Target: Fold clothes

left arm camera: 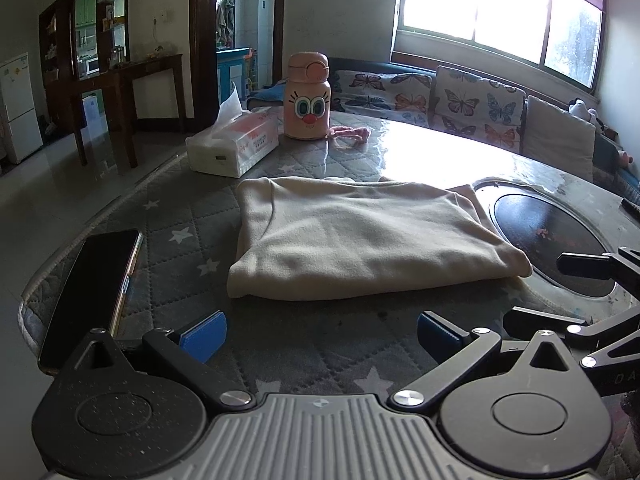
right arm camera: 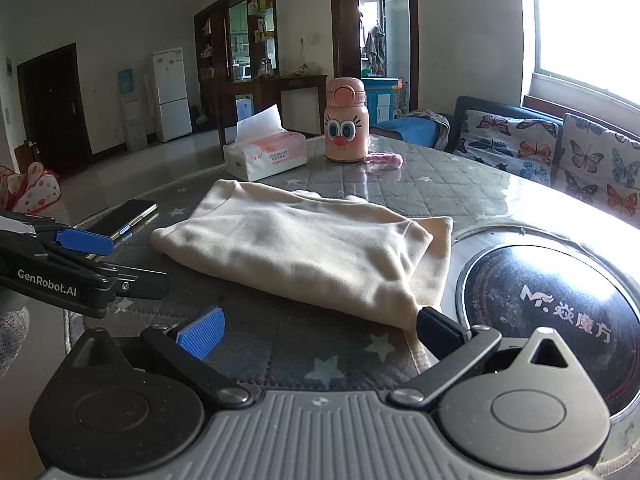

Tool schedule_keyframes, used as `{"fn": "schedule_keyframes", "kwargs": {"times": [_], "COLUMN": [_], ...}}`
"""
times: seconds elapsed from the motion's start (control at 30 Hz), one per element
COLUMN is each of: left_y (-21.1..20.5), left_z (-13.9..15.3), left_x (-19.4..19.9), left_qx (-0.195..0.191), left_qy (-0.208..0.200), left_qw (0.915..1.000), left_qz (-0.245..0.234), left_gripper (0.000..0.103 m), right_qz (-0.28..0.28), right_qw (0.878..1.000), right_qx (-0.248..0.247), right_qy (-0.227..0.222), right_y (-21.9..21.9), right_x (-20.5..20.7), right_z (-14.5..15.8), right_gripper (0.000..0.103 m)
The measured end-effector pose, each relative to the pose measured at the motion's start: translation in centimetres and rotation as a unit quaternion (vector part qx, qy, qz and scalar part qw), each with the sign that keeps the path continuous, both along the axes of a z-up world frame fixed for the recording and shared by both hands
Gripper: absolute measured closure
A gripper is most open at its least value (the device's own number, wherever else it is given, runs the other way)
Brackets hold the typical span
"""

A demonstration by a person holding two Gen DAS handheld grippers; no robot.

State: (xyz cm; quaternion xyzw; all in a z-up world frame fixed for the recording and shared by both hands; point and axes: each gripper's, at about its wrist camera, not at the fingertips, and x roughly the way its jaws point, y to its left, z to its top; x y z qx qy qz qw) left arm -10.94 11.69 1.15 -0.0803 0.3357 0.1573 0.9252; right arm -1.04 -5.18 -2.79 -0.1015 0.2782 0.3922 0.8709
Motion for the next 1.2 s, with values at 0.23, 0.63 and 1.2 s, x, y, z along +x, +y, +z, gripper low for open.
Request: {"fn": "schedule_keyframes", "kwargs": {"times": [0.23,0.63,1.2], "left_y": [-0.6,-1.4,-2.7], "left_z": [-0.3,-0.7,-0.7], "left_x": [-0.4,-1.3,-1.8], "left_qx": [0.005,0.012,0.029], "left_qy": [0.005,0.006,0.0], "left_qw": [1.0,0.9999,0.9994], "left_qz": [-0.001,-0.006,-0.02], "left_gripper": [0.0,0.0,0.0], "right_qz": [0.001,-0.003,-0.014], "right_qw": [1.0,1.0,1.0], "right_qx": [0.0,0.0,-0.006], "right_qy": [0.004,0.012,0.008], "right_y": [0.1,-0.1,-0.7], "right_x": [-0.5,-1.6,-2.9], "right_z": [-0.2,-0.7,-0.7], "right_gripper": [0.0,0.0,0.0]}}
